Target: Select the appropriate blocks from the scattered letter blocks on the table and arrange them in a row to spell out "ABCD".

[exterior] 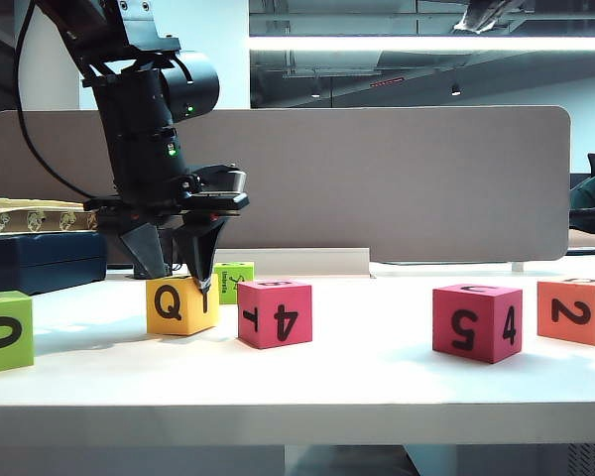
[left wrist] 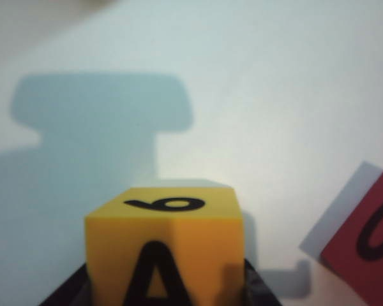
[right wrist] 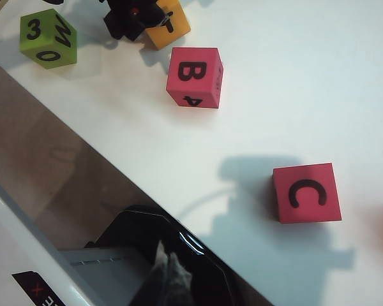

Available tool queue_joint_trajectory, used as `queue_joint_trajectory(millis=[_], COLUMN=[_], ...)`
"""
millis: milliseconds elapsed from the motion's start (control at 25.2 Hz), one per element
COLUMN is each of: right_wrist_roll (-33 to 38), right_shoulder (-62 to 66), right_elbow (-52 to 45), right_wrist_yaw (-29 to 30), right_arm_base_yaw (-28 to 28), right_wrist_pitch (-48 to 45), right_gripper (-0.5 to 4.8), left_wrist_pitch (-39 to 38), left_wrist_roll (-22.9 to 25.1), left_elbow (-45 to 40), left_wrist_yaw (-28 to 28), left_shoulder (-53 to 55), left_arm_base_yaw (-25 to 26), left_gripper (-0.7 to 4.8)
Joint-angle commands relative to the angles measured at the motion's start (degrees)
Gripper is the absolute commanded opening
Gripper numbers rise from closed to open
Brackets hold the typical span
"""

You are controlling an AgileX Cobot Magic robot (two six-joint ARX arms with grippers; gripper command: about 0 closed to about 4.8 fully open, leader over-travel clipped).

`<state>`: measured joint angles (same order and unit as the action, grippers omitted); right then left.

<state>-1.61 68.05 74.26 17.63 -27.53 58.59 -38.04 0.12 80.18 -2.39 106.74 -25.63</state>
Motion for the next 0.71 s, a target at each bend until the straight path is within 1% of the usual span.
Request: queue_joint_trajectory(millis=[40, 317, 515, 713], right_wrist_roll=[0.0, 0.0, -0.1, -0.4], right_shoulder=[-0.2, -0.2, -0.2, -0.2], right_elbow=[0.2, 0.2, 0.2, 0.2], right_wrist_yaw=[0.1, 0.1, 0.1, 0.1], right_arm_base_yaw=[0.0, 0.0, 0.0, 0.0], right_wrist_pitch=[-0.3, -0.3, -0.3, -0.3], right_gripper=[-0.02, -0.02, -0.02, -0.02], left_wrist_pitch=[0.9, 1.1, 0.8, 0.3], left_wrist_roll=[-5.8, -11.2, -12.6, -12.6], left_elbow=[0.2, 0.2, 0.2, 0.8], left_wrist_yaw=[0.0, -0.5, -3.4, -4.1], left_shoulder=[-0.1, -0.1, -0.1, -0.3], left_arm_base_yaw=[-0.1, -0.1, -0.1, -0.1], left_gripper=[2.68, 2.68, 2.68, 2.68])
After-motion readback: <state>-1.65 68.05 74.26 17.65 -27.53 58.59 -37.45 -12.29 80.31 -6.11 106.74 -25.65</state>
